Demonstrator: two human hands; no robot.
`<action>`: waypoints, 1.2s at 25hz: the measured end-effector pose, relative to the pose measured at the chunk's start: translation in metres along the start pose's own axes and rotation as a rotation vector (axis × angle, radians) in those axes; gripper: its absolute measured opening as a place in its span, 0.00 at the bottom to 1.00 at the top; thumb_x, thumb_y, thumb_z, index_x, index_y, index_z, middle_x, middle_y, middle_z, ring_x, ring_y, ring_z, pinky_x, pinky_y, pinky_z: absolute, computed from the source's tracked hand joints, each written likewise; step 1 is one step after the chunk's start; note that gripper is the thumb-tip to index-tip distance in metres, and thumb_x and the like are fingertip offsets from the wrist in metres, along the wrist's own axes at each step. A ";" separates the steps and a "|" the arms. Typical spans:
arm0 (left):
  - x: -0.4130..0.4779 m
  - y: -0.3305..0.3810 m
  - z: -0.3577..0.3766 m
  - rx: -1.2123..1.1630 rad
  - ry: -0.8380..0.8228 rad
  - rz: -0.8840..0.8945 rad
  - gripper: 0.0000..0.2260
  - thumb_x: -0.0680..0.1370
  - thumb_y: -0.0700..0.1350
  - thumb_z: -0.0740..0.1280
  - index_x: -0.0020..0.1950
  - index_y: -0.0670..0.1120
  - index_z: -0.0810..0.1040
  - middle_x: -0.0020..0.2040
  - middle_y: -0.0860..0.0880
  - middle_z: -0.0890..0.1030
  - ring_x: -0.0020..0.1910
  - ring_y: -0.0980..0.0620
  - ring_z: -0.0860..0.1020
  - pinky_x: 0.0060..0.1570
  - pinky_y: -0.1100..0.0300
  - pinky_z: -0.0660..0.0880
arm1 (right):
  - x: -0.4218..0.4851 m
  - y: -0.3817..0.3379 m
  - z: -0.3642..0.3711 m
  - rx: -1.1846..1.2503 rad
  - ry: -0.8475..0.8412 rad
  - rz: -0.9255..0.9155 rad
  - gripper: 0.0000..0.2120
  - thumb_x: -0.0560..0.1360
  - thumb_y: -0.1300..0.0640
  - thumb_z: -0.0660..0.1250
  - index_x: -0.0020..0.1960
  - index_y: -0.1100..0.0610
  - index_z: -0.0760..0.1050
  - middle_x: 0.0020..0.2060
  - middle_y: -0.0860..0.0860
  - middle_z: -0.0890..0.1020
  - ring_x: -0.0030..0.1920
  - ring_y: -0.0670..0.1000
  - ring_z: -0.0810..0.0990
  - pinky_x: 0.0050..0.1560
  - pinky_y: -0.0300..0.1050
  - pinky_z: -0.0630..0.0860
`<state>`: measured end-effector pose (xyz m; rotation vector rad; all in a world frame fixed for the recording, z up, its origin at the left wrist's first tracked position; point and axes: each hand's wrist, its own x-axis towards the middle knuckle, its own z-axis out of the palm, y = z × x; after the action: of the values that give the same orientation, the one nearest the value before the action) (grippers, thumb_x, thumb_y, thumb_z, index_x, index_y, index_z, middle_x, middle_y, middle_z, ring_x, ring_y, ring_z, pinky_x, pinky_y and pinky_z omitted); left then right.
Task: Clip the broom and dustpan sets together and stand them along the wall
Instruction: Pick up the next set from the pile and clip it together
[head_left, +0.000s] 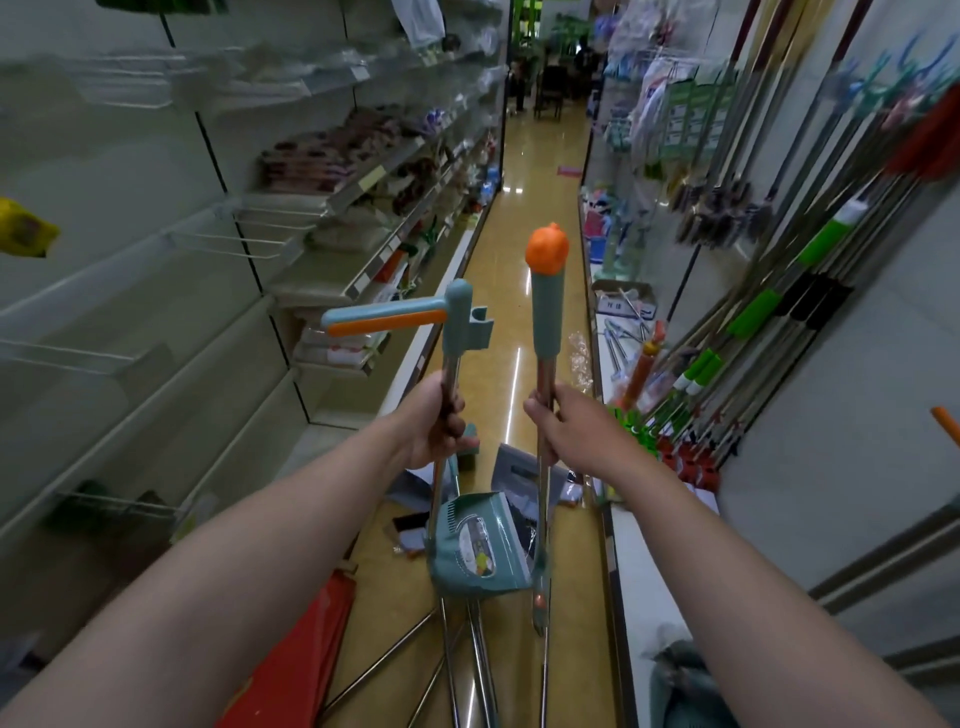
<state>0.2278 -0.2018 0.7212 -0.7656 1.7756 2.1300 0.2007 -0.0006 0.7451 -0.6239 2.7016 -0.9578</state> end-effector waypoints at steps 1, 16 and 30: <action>0.000 -0.004 -0.002 0.009 -0.014 -0.003 0.25 0.81 0.62 0.49 0.32 0.48 0.68 0.25 0.51 0.68 0.32 0.45 0.80 0.19 0.67 0.64 | 0.003 -0.003 0.001 -0.021 0.010 -0.016 0.07 0.83 0.44 0.58 0.51 0.46 0.69 0.35 0.49 0.82 0.37 0.50 0.83 0.38 0.45 0.74; -0.022 -0.005 -0.016 0.236 -0.217 0.283 0.03 0.78 0.46 0.57 0.49 0.47 0.66 0.26 0.46 0.74 0.40 0.34 0.83 0.31 0.57 0.76 | 0.001 -0.067 -0.038 0.013 0.025 -0.178 0.08 0.83 0.46 0.58 0.56 0.49 0.70 0.32 0.51 0.85 0.32 0.46 0.85 0.45 0.51 0.81; -0.035 0.004 -0.023 0.510 -0.121 0.368 0.20 0.82 0.61 0.55 0.58 0.45 0.69 0.27 0.42 0.78 0.35 0.37 0.84 0.28 0.59 0.75 | -0.003 -0.085 -0.041 -0.005 0.046 -0.248 0.08 0.84 0.48 0.55 0.57 0.51 0.67 0.34 0.51 0.85 0.37 0.47 0.85 0.42 0.44 0.78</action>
<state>0.2599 -0.2207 0.7414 -0.1870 2.3847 1.7284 0.2171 -0.0366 0.8311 -0.9673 2.7118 -1.0333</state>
